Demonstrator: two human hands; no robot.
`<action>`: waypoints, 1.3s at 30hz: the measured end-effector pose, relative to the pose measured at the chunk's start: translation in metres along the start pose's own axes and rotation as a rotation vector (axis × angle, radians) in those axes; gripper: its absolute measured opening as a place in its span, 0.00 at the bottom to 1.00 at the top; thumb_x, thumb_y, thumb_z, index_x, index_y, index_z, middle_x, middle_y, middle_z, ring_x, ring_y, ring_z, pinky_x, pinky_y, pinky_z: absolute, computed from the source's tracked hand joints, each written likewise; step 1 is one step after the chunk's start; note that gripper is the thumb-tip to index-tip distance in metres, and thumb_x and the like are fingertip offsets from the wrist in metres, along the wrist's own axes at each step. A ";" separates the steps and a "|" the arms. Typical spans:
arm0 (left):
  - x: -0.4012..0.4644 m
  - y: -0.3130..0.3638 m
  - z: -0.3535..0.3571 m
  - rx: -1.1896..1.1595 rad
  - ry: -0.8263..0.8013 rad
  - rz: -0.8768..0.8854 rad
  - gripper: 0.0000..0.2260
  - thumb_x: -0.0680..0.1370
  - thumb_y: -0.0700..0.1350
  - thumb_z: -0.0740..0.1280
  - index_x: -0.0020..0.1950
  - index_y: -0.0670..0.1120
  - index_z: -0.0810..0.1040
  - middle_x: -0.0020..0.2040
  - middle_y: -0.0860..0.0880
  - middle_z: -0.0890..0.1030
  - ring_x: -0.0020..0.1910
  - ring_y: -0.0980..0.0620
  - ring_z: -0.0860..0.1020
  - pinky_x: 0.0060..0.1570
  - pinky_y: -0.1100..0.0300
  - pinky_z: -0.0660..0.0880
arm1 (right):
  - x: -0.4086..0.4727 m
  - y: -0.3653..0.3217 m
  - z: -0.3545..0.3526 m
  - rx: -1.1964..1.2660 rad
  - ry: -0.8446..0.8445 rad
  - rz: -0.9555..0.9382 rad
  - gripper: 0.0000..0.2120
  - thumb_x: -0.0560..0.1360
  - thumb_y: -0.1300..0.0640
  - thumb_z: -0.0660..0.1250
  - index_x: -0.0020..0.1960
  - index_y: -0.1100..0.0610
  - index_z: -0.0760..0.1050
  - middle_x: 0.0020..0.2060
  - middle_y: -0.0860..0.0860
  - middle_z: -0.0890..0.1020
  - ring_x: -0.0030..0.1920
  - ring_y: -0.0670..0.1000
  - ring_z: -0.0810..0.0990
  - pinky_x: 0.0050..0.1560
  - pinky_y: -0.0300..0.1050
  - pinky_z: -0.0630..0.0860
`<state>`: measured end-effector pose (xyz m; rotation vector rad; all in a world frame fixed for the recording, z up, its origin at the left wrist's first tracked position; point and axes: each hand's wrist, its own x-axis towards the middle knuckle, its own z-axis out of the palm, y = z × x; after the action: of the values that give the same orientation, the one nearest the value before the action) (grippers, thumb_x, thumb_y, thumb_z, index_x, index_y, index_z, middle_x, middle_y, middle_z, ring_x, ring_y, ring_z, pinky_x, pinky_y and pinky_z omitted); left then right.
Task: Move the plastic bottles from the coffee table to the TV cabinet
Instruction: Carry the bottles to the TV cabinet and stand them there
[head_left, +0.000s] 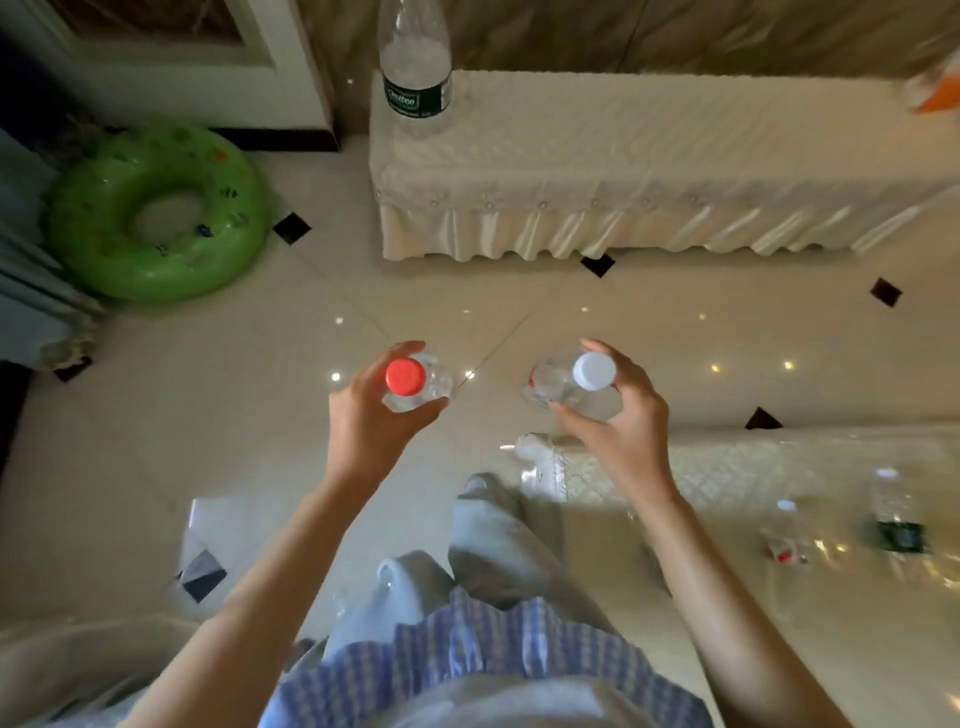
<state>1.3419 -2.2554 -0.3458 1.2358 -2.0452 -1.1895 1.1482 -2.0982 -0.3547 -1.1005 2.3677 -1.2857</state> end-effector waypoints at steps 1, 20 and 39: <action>0.018 0.007 0.007 -0.007 0.003 0.004 0.25 0.63 0.44 0.79 0.56 0.59 0.77 0.46 0.62 0.80 0.46 0.62 0.78 0.50 0.73 0.71 | 0.018 0.001 -0.003 0.000 0.004 0.000 0.32 0.62 0.60 0.79 0.63 0.51 0.74 0.58 0.42 0.77 0.60 0.45 0.75 0.61 0.37 0.69; 0.348 0.081 0.097 -0.001 -0.178 0.174 0.26 0.62 0.43 0.80 0.58 0.51 0.79 0.51 0.58 0.80 0.47 0.64 0.76 0.48 0.80 0.66 | 0.316 0.042 0.010 0.007 0.143 0.171 0.29 0.62 0.46 0.76 0.61 0.42 0.71 0.55 0.40 0.77 0.58 0.43 0.75 0.59 0.31 0.68; 0.585 0.134 0.228 0.048 -0.129 0.051 0.26 0.63 0.41 0.80 0.59 0.49 0.79 0.53 0.58 0.80 0.50 0.61 0.77 0.51 0.78 0.68 | 0.607 0.151 -0.011 -0.008 0.004 0.189 0.31 0.63 0.50 0.80 0.62 0.41 0.71 0.57 0.41 0.78 0.58 0.44 0.75 0.58 0.35 0.71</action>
<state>0.8271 -2.6383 -0.3729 1.1491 -2.1969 -1.2316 0.6465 -2.4708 -0.3810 -0.8519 2.4149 -1.2143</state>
